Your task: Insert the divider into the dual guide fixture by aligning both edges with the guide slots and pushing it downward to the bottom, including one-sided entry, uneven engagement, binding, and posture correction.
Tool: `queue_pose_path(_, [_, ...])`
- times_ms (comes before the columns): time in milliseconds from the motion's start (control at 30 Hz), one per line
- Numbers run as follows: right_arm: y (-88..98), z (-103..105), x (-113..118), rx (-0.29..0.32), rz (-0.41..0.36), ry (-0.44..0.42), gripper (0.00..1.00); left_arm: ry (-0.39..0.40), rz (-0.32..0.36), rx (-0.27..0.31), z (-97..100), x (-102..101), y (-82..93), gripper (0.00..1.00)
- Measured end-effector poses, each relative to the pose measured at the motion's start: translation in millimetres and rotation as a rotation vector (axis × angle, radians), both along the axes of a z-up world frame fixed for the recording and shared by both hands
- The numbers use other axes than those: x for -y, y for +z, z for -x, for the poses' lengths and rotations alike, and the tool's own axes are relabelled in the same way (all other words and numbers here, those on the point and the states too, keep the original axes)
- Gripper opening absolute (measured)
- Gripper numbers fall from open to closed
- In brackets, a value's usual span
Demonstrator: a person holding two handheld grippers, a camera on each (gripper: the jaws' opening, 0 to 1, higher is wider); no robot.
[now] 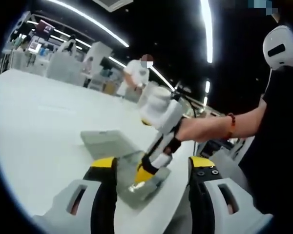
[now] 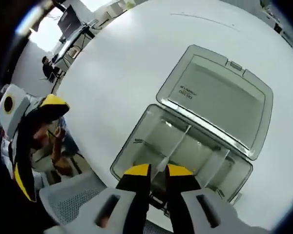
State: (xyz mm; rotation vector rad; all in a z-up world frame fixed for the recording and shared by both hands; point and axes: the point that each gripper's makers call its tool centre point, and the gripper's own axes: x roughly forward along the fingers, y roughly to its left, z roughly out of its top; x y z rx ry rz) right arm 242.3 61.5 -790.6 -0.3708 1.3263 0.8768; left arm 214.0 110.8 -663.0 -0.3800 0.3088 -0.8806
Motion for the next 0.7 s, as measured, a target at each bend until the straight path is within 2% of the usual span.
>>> queue_pose_path(200, [1.0,4,-1,0.035,-0.034,0.048,0.15,-0.012,-0.013,0.009,2.5,6,4.8,0.58])
queue_pose_path(233, [1.1,4,-1,0.048,-0.034,0.056,0.18,-0.013,-0.014,0.01,2.9,7,5.4,0.58])
queue_pose_path(267, [2.9,-2,-4,0.104,-0.06,0.086,0.21,-0.013,-0.015,0.01,3.2,8,5.8,0.59])
queue_pose_path(433, [12.0,-2,-2,0.13,-0.085,0.095,0.28,-0.016,-0.038,0.015,6.6,14,7.5,0.61])
queue_pose_path(567, [17.4,-7,-3,0.179,-0.114,0.119,0.38,-0.002,-0.038,0.025,7.1,18,12.4,0.65])
queue_pose_path(600, [20.2,-10,-6,0.213,-0.137,0.132,0.39,0.003,-0.043,0.028,6.9,20,14.0,0.66])
queue_pose_path(700, [25.2,-13,-8,0.258,-0.153,0.154,0.47,0.01,-0.068,0.039,8.2,24,14.6,0.69])
